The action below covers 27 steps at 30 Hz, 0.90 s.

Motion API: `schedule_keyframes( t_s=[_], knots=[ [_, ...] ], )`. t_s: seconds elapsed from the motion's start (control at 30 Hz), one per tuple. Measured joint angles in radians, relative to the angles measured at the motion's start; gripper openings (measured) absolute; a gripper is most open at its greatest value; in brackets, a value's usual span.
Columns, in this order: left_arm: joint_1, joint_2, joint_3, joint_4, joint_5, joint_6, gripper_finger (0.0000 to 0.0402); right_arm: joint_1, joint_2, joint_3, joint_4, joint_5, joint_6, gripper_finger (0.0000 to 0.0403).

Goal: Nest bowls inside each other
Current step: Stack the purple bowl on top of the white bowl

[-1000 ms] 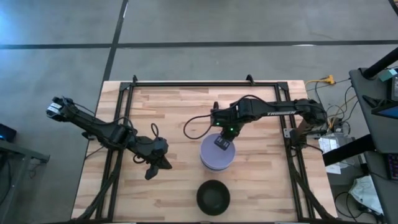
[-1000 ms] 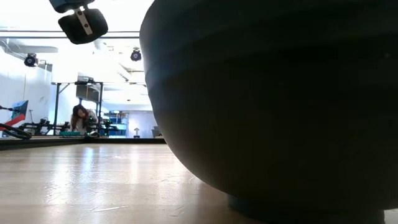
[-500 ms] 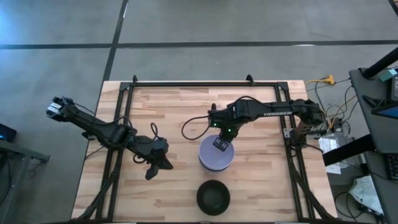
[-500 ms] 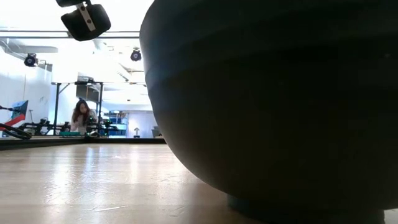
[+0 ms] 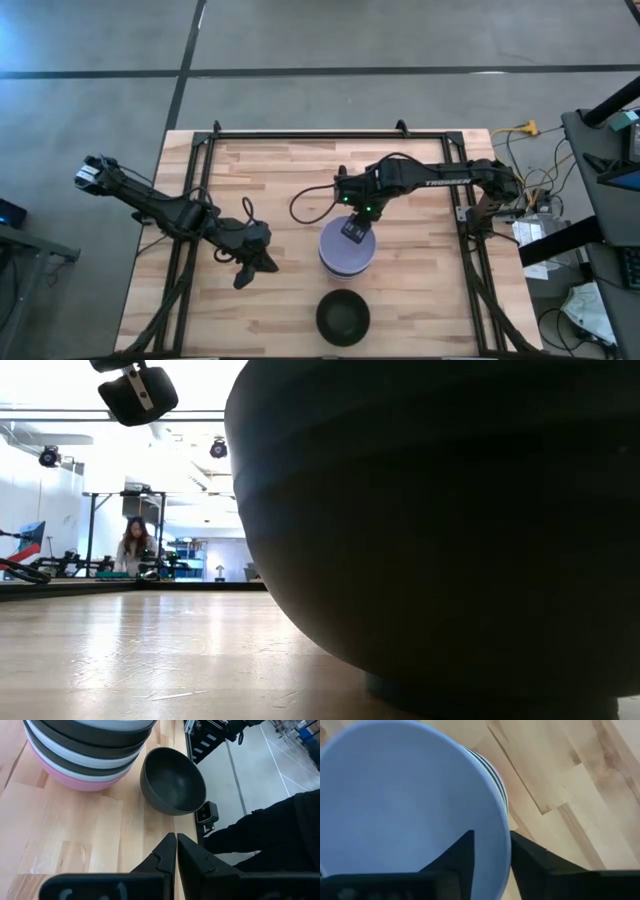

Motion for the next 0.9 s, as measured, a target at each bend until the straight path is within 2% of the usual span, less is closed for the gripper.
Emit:
schedule_keyframes(
  t_s=[0.2,0.57,0.7,0.9],
  knots=[
    [0.0,0.0,0.0,0.0,-0.003,0.0,0.0,0.0,0.0,0.037,-0.002,0.002,-0.009,0.0133],
    [0.0,0.0,-0.003,0.0,-0.022,0.009,0.0,0.0,-0.002,0.085,-0.001,0.005,-0.037,0.0136],
    [0.0,0.0,-0.005,-0.001,-0.026,0.009,0.0,0.0,-0.002,0.077,-0.002,0.004,-0.037,0.0124],
    [0.0,0.0,-0.005,-0.001,-0.026,0.01,0.0,0.0,-0.002,0.059,-0.001,0.0,-0.037,0.008]
  ],
)
